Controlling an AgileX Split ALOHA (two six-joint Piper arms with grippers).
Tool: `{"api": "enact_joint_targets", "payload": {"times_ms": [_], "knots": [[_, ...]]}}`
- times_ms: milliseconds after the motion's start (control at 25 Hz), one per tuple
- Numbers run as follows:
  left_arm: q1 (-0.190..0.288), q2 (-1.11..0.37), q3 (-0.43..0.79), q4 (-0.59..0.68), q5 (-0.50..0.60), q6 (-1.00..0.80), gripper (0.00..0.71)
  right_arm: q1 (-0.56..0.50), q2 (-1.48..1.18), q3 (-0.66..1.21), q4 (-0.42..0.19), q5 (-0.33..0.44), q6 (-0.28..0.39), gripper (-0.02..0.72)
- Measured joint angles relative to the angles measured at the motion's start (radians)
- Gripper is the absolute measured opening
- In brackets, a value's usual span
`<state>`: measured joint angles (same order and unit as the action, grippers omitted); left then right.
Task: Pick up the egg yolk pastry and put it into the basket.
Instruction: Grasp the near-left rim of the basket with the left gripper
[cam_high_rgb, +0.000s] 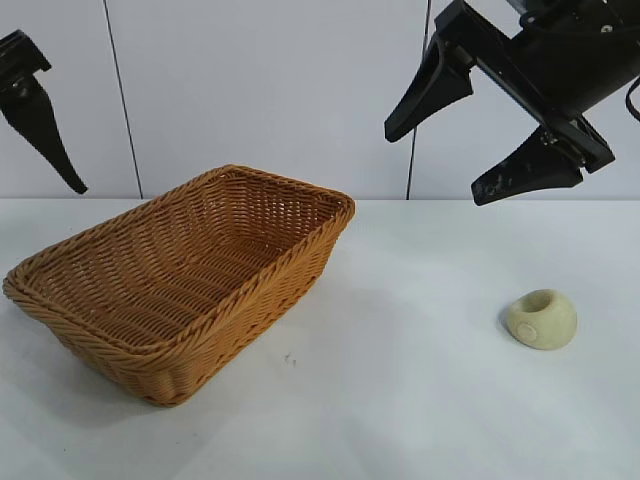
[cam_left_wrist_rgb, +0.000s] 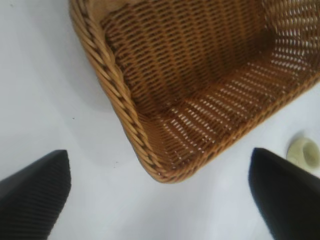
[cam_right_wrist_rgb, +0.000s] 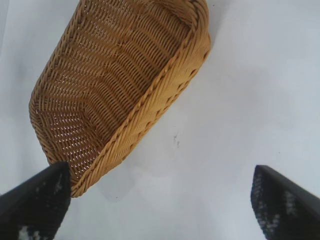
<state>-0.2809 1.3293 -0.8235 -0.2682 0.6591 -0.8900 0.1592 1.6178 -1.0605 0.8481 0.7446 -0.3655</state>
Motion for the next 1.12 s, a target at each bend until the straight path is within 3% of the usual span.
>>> {"api": "enact_joint_targets", "payload": {"times_ms": [280,560,840,1120], "knots": [[0.000,0.054,0.000,0.061,-0.019,-0.176,0.692,0.000,0.000,0.000,0.001,0.000,0.000,0.697],[-0.032,0.168,0.000,0.066,-0.083,-0.191,0.692,0.000,0.000,0.000,0.002,0.000,0.000,0.697],[-0.035,0.325,0.000,0.068,-0.211,-0.192,0.692,0.000,0.000,0.000,0.004,0.001,0.000,0.697],[-0.035,0.443,0.000,0.068,-0.252,-0.191,0.692,0.000,0.000,0.000,0.004,0.006,0.000,0.697]]}}
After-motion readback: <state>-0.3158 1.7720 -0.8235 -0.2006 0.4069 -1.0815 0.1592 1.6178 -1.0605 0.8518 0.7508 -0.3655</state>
